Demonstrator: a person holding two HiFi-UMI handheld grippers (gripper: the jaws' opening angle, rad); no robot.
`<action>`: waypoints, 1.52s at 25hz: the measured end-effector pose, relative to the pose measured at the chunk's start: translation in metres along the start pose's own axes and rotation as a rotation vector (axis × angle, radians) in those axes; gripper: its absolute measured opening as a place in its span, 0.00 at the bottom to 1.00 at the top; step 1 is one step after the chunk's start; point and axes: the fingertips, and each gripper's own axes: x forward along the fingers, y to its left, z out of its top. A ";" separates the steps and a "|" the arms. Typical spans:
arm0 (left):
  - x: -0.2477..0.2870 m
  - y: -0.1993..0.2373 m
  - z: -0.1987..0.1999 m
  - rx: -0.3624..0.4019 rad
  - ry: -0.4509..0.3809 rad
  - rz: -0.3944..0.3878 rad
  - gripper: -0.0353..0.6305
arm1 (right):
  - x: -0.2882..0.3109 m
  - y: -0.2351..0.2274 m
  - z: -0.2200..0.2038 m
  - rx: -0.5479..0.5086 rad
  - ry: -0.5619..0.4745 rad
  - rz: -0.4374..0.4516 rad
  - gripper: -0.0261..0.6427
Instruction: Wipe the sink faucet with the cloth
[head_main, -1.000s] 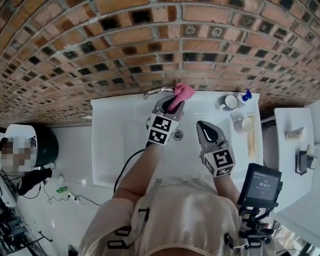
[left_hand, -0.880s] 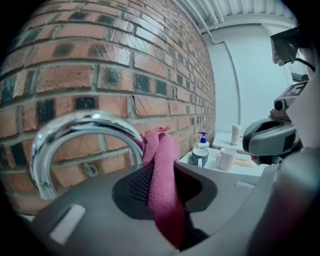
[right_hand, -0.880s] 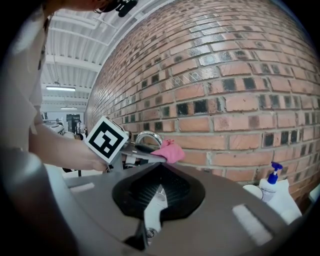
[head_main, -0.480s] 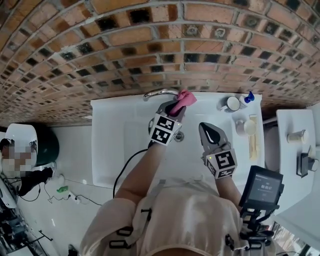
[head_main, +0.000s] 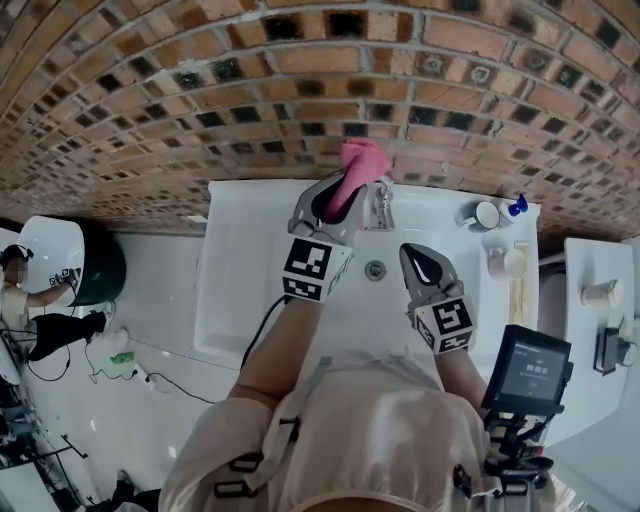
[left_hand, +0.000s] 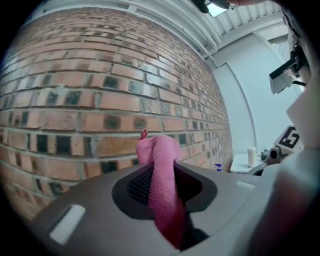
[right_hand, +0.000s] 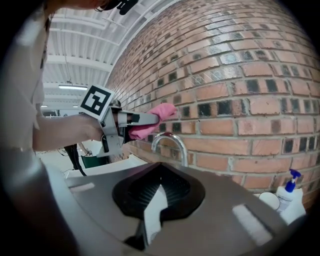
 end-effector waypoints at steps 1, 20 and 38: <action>-0.008 0.015 -0.005 -0.021 0.005 0.040 0.19 | 0.003 0.006 0.001 -0.006 0.000 0.014 0.03; -0.017 0.074 -0.096 -0.276 0.125 0.183 0.19 | 0.004 0.008 -0.001 -0.025 0.019 0.014 0.03; 0.047 -0.040 -0.045 -0.101 0.090 -0.109 0.19 | -0.035 -0.019 -0.006 0.031 -0.020 -0.095 0.03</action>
